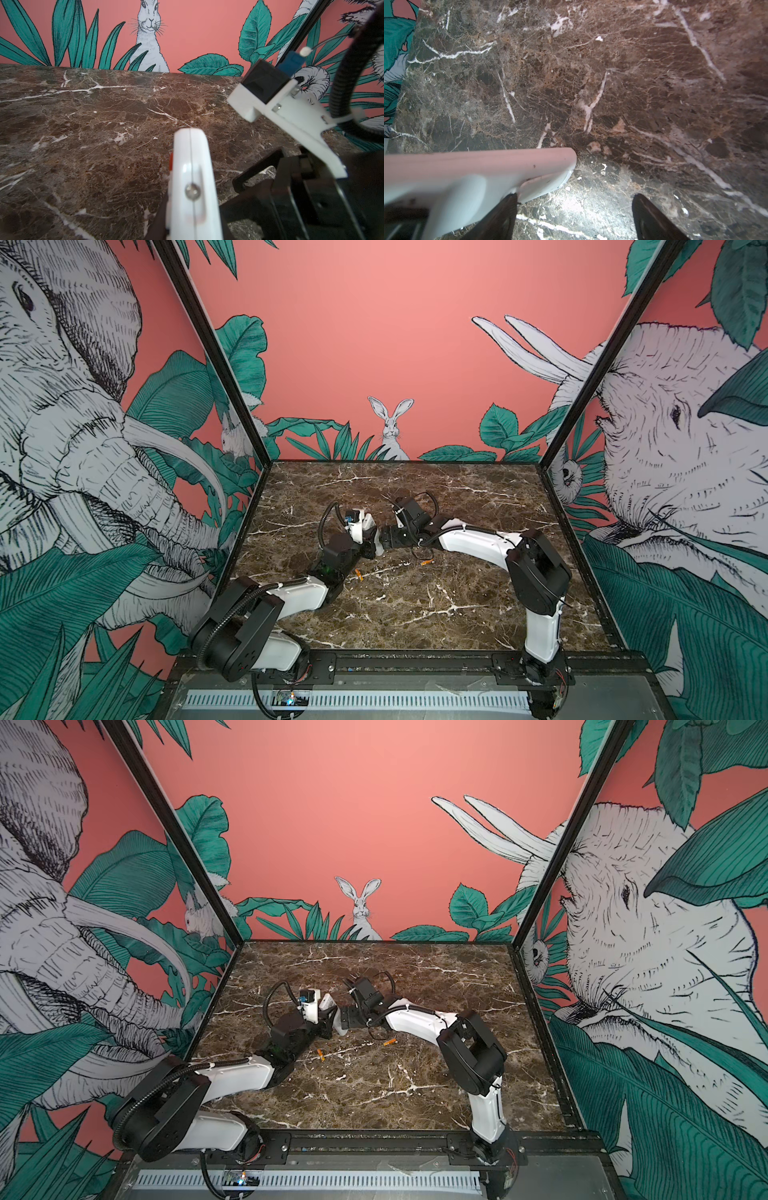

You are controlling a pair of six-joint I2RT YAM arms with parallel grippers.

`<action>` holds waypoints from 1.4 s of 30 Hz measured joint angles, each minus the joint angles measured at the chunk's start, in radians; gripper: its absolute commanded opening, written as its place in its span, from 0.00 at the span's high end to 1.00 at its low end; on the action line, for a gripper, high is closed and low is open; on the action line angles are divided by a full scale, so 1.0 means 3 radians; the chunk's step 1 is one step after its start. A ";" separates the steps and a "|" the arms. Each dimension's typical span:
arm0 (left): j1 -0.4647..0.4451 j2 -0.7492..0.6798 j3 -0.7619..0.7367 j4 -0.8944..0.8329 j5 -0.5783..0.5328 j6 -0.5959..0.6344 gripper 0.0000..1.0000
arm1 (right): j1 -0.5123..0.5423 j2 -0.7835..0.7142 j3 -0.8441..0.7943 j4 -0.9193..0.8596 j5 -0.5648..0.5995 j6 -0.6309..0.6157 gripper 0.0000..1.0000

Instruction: Load the batteries into the remote control

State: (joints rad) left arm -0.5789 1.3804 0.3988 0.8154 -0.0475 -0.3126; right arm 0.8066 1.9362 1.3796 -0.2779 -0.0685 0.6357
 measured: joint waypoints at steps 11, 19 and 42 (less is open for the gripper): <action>-0.0010 0.0048 0.0057 -0.0022 -0.0019 0.0001 1.00 | -0.0039 -0.0057 -0.0052 0.0013 -0.0003 -0.0029 0.15; -0.0010 0.0055 0.0071 -0.0037 -0.0020 0.0001 1.00 | -0.0050 -0.0078 -0.0058 -0.0015 0.0003 -0.0066 0.15; -0.0010 0.0053 0.0151 -0.0179 0.0004 0.0045 1.00 | -0.0086 -0.0154 -0.0114 -0.0103 0.0014 -0.0179 0.14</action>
State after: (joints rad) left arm -0.5819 1.3964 0.4442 0.7616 -0.0463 -0.2993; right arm 0.7807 1.8900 1.3453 -0.3088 -0.0643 0.5819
